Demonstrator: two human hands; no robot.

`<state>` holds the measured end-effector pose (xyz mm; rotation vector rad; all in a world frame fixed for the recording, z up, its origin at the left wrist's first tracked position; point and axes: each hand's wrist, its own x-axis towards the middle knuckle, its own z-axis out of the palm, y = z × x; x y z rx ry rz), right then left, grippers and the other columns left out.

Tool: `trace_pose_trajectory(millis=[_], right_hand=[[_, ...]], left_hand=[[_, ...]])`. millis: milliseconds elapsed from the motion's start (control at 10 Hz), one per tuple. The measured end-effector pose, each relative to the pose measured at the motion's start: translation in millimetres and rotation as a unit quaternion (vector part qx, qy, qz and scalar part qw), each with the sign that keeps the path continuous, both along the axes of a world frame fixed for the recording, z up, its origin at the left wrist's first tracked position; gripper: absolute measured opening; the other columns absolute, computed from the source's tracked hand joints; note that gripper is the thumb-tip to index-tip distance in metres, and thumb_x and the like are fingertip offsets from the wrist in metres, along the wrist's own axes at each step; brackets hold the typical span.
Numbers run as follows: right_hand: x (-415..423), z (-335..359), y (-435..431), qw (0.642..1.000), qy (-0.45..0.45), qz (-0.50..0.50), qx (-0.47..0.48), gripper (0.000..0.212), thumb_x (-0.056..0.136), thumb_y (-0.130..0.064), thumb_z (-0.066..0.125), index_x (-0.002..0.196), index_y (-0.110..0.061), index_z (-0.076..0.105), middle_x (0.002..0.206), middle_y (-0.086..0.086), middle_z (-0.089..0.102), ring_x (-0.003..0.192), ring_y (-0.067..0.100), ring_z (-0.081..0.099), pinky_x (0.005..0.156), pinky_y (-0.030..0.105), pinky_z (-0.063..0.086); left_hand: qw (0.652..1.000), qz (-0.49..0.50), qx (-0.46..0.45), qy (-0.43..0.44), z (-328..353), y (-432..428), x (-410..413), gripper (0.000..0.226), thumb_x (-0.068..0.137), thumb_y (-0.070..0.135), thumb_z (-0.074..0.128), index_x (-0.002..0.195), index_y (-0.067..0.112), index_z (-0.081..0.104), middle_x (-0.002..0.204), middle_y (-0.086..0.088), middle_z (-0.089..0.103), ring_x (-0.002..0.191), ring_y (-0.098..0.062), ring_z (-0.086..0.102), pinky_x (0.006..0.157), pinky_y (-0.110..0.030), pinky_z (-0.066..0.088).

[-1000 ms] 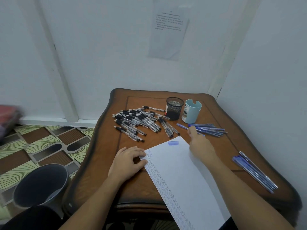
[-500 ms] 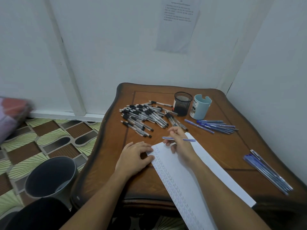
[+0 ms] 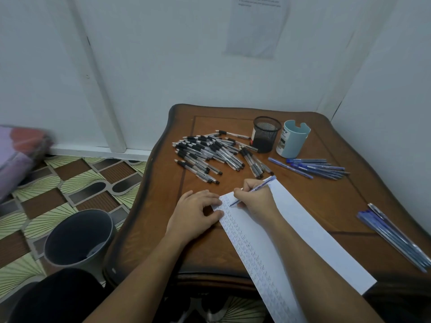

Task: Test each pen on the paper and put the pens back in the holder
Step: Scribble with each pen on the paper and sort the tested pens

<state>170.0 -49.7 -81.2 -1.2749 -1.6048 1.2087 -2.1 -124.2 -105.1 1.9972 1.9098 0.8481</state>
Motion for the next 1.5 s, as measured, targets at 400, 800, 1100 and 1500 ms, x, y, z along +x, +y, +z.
trace_pose_trajectory(millis=[400, 800, 1100, 1500], right_hand=[[2.8, -6.3, 1.8, 1.0, -0.011, 0.013, 0.008, 0.039, 0.085, -0.004, 0.067, 0.055, -0.014, 0.044, 0.047, -0.012, 0.042, 0.047, -0.001, 0.048, 0.054, 0.02, 0.039], [2.5, -7.2, 1.9, 1.0, -0.01, 0.017, 0.001, 0.034, 0.087, -0.003, 0.064, 0.061, -0.01, 0.044, 0.046, -0.011, 0.041, 0.046, 0.0, 0.052, 0.048, 0.014, 0.039], [3.2, -7.7, 1.3, 1.0, -0.013, 0.008, 0.002, 0.035, 0.087, -0.003, 0.064, 0.06, -0.012, 0.043, 0.045, -0.012, 0.041, 0.046, 0.0, 0.05, 0.05, 0.017, 0.04], [3.6, -9.4, 2.9, 1.0, -0.007, 0.002, 0.002, 0.034, 0.087, -0.003, 0.063, 0.06, -0.012, 0.043, 0.052, -0.004, 0.042, 0.048, 0.001, 0.052, 0.052, 0.021, 0.041]], left_hand=[[1.0, 0.002, 0.003, -0.014, 0.0, 1.2, -0.3, 0.032, 0.085, 0.046, 0.066, 0.114, 0.034, 0.068, 0.127, 0.021, 0.059, 0.128, 0.005, 0.041, 0.117, -0.036, 0.018], [1.0, 0.002, -0.007, -0.025, 3.8, 0.1, -0.1, 0.032, 0.085, 0.045, 0.067, 0.114, 0.033, 0.069, 0.128, 0.02, 0.059, 0.127, 0.004, 0.041, 0.117, -0.036, 0.017], [1.0, 0.003, -0.008, -0.027, 2.7, 0.2, -0.3, 0.032, 0.085, 0.046, 0.067, 0.114, 0.033, 0.069, 0.127, 0.021, 0.059, 0.127, 0.004, 0.041, 0.117, -0.038, 0.018], [1.0, 0.002, -0.01, -0.027, 2.9, 0.5, -0.6, 0.032, 0.085, 0.046, 0.066, 0.114, 0.034, 0.068, 0.128, 0.021, 0.059, 0.128, 0.005, 0.04, 0.118, -0.037, 0.017]])
